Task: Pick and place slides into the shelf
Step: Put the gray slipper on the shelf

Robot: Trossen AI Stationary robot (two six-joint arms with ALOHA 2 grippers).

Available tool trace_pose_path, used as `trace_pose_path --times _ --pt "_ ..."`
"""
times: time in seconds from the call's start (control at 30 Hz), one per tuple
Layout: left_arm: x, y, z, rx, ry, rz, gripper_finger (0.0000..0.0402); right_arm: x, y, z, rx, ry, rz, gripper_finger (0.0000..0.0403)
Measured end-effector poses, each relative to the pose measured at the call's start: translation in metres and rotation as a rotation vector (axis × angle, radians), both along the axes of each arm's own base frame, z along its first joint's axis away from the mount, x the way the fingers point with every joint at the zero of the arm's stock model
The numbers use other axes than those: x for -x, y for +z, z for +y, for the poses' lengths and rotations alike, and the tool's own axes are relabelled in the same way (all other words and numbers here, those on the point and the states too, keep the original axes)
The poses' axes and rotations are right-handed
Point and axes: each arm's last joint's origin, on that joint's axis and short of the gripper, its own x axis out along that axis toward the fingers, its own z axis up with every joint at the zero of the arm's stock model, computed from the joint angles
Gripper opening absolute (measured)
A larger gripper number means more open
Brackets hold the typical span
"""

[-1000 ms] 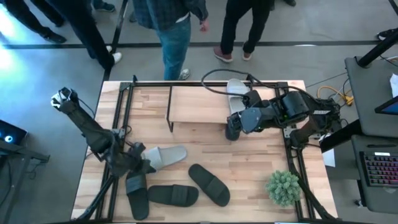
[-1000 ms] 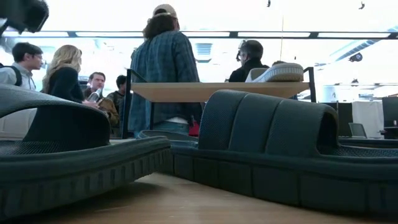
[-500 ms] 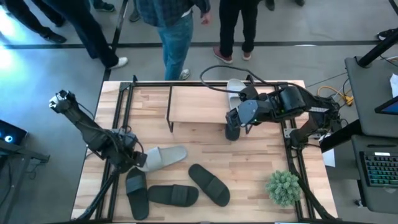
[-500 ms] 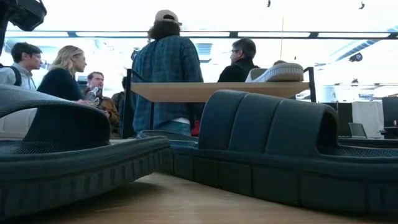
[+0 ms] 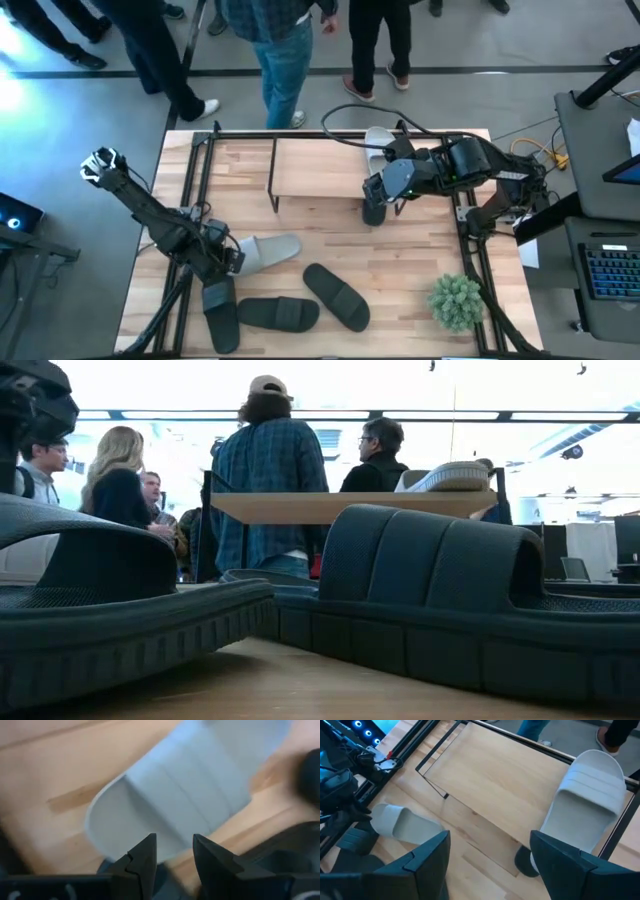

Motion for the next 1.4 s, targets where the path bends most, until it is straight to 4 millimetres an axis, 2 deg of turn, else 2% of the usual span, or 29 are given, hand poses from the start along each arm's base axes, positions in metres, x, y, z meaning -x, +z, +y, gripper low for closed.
trace_pose_path --times 0.07,0.3,0.4,0.6,0.77,1.1,1.4 --pt "0.0 -0.001 0.001 0.006 0.006 -0.068 0.0113 0.0 0.0 0.0 0.002 0.003 0.002 0.0265" --pt "0.011 -0.006 0.005 -0.004 -0.024 -0.093 0.0113 0.0 0.0 -0.001 0.002 0.0 0.003 0.0265" --pt "0.019 -0.014 0.008 -0.003 -0.044 -0.081 0.0113 0.0 0.0 -0.001 0.002 -0.001 0.004 0.0265" --pt "0.018 -0.024 0.009 0.09 -0.029 -0.236 0.0113 0.0 0.0 -0.003 0.005 -0.008 0.004 0.0265" --pt "0.02 -0.037 0.011 0.087 -0.03 -0.227 0.0113 -0.001 0.0 -0.008 0.008 -0.029 0.003 0.0265" --pt "0.024 -0.041 0.011 0.11 -0.045 -0.148 0.0113 -0.002 0.0 -0.014 0.007 -0.052 -0.005 0.0265" --pt "0.019 -0.038 0.012 0.065 -0.013 -0.259 0.0113 -0.004 0.0 -0.018 0.006 -0.068 -0.012 0.0265"
